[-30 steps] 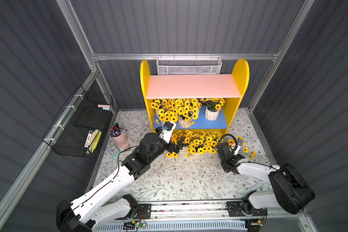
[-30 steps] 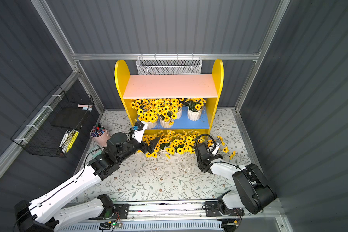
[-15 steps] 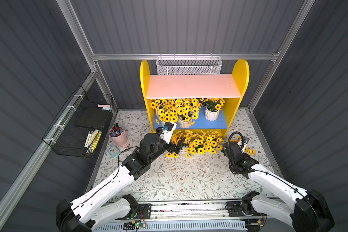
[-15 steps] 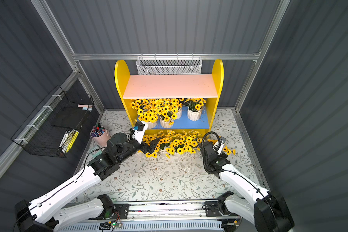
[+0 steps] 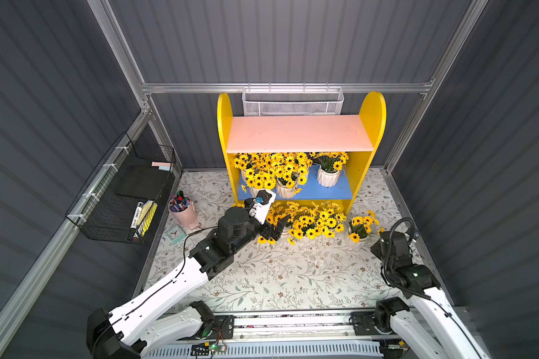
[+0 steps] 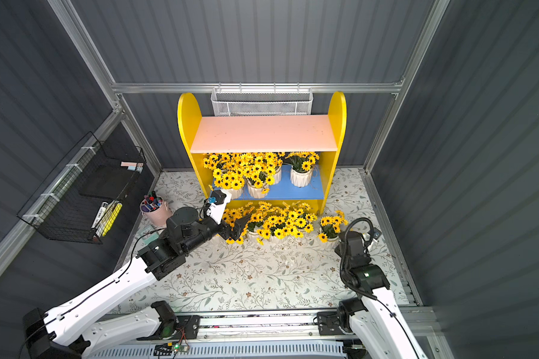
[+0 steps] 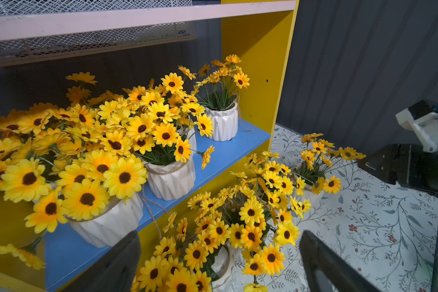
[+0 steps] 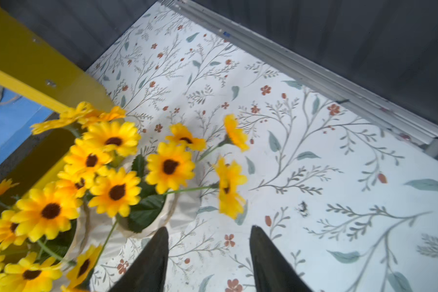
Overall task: Take the sunflower pots off the shelves
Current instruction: Place the sunflower pot at the center of the board, then move the sunflower pot to the center of the board.
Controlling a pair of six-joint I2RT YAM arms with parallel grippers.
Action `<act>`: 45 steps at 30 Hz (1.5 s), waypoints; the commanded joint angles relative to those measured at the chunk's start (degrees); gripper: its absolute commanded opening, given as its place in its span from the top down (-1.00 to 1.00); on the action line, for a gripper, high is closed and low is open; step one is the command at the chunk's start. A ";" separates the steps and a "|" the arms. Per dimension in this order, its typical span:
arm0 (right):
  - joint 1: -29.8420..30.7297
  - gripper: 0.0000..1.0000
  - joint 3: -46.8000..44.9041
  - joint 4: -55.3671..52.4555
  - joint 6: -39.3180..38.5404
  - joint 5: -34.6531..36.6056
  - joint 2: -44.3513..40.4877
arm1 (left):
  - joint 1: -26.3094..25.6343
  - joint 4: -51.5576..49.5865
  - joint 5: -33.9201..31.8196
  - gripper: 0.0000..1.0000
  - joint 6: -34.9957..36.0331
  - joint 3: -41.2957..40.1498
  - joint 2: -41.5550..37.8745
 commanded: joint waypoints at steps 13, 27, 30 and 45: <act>-9.28 1.00 -6.21 10.01 -4.39 -16.66 9.93 | -1.47 -0.15 -1.52 -0.99 2.08 -0.12 -2.01; -10.44 0.97 -0.10 22.17 -8.59 -19.94 31.75 | -2.13 -0.01 -2.58 -0.99 3.99 -0.30 -1.47; -10.44 0.97 2.96 21.36 -10.74 -23.71 35.75 | -2.19 -0.34 -2.73 -0.99 3.99 -0.26 -1.12; -10.35 1.00 4.06 28.89 -10.50 -33.29 41.21 | -2.19 -0.29 -3.23 -0.99 4.24 -0.33 -1.12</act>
